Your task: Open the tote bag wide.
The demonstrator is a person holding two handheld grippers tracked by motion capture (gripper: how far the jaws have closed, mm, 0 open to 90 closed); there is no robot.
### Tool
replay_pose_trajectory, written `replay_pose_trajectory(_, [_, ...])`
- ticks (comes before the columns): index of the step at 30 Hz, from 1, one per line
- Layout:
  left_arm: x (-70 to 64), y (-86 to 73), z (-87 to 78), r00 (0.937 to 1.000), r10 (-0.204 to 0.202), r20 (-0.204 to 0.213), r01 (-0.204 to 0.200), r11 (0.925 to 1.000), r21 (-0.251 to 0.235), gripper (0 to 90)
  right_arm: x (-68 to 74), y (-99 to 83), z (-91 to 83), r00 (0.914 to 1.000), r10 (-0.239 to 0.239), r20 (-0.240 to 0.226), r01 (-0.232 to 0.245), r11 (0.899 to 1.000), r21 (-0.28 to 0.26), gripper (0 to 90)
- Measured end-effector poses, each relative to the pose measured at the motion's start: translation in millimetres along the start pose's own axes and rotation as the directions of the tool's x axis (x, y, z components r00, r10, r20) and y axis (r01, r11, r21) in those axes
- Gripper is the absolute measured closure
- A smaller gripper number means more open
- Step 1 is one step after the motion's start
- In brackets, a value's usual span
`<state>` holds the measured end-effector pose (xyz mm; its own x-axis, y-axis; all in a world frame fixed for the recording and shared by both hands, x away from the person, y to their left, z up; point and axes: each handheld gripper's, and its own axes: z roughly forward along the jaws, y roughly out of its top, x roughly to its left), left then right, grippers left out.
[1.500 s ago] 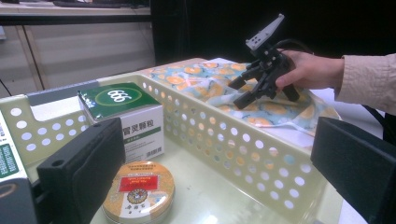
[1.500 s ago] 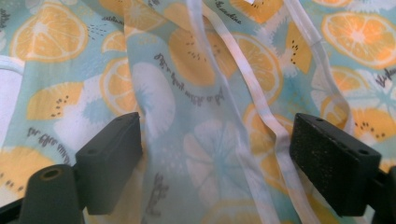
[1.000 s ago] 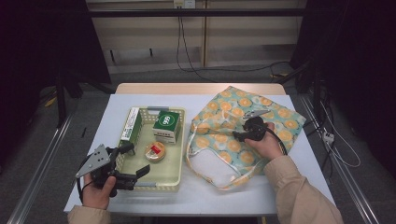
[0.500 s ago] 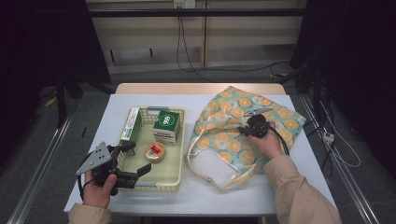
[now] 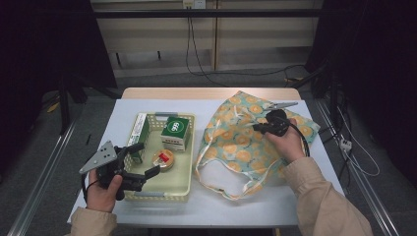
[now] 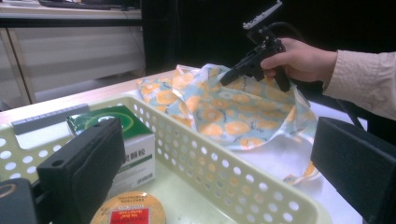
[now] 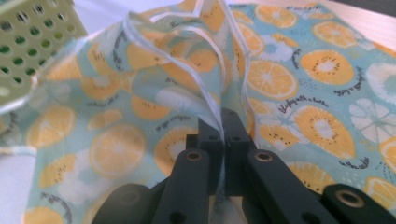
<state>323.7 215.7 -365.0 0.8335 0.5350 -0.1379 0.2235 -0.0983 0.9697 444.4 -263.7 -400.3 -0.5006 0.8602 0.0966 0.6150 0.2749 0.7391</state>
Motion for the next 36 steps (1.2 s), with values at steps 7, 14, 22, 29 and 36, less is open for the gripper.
replay_pose_trajectory(7, [4.5,21.6,2.1,0.9995,0.028,-0.016,-0.028,0.9995,0.012,2.8,-0.5,10.6,-4.3,0.9998,0.021,0.005,-0.020,1.000,-0.012,89.6])
replay_pose_trajectory(14, [15.4,30.2,19.9,0.9992,0.038,-0.010,-0.038,0.9981,0.048,2.9,-4.7,22.8,-7.5,0.9991,0.038,0.019,-0.038,0.999,-0.029,89.6])
replay_pose_trajectory(22, [26.8,28.9,40.8,0.9989,0.042,0.021,-0.043,0.9970,0.064,2.8,-7.8,29.4,-11.5,0.9985,0.049,0.024,-0.048,0.998,-0.046,89.6])
replay_pose_trajectory(29, [31.3,24.5,50.1,0.9991,0.030,0.031,-0.032,0.9971,0.070,2.8,-7.9,27.4,-13.0,0.9991,0.040,0.014,-0.040,0.998,-0.045,89.3])
replay_pose_trajectory(36, [34.3,19.3,54.6,0.9988,0.025,0.042,-0.028,0.9956,0.089,2.8,-7.1,18.1,-9.0,0.9990,0.044,-0.005,-0.044,0.998,-0.044,88.9])
